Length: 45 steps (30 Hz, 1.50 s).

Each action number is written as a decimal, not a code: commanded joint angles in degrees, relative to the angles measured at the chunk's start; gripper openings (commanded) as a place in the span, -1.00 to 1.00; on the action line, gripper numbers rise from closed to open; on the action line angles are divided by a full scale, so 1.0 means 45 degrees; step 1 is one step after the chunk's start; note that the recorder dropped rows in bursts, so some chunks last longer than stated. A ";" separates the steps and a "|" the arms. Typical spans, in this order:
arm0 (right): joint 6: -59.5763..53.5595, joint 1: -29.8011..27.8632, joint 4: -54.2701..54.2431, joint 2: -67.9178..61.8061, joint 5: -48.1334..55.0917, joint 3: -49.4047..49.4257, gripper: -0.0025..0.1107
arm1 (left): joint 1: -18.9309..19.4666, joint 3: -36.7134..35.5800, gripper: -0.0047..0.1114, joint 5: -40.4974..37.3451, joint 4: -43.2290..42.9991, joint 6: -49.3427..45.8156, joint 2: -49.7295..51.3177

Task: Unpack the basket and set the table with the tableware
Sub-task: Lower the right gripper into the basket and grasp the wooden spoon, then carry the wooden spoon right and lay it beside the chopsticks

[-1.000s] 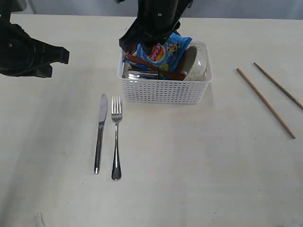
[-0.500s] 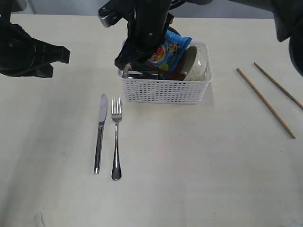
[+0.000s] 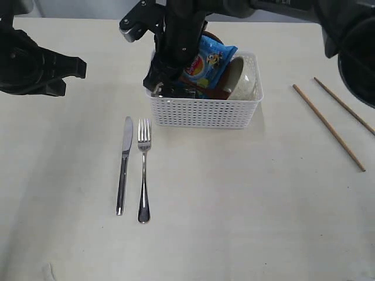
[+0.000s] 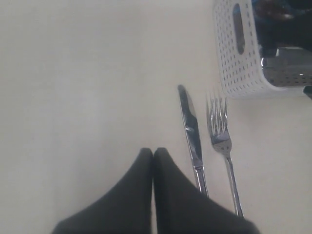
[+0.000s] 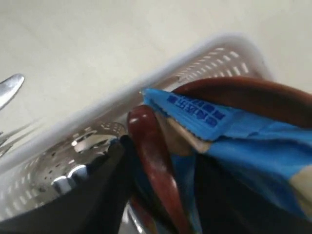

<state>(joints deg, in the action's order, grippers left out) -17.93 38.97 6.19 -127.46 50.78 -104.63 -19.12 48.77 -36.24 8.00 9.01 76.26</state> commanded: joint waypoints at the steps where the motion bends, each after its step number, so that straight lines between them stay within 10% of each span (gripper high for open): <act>1: -0.0065 -0.0026 0.0581 -0.0411 -0.0347 -0.0046 -0.21 | 0.0030 -0.0066 -0.92 0.0162 0.0048 -0.0054 0.0002; 4: 0.0023 -0.0026 0.0644 -0.0410 -0.0418 -0.0046 -0.29 | 0.0030 -0.0066 -0.92 0.0162 0.0048 -0.0054 0.0002; 9: -0.0002 -0.0026 0.0798 -0.0410 -0.0199 -0.0046 -0.97 | 0.0030 -0.0066 -0.92 0.0219 0.0048 -0.0054 0.0002; 34: 0.1710 -0.0074 0.1315 0.3625 0.0690 -0.0046 -0.96 | 0.0030 -0.0066 -0.92 0.0112 0.0048 -0.0054 0.0002; 45: 0.4178 -0.3174 0.1838 0.4401 0.3488 0.0154 -0.96 | 0.0030 -0.0066 -0.92 0.0029 0.0099 -0.0054 0.0002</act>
<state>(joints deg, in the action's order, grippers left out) -0.46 29.35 14.69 -107.82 63.99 -104.75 -19.12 48.77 -35.97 8.00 9.01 76.26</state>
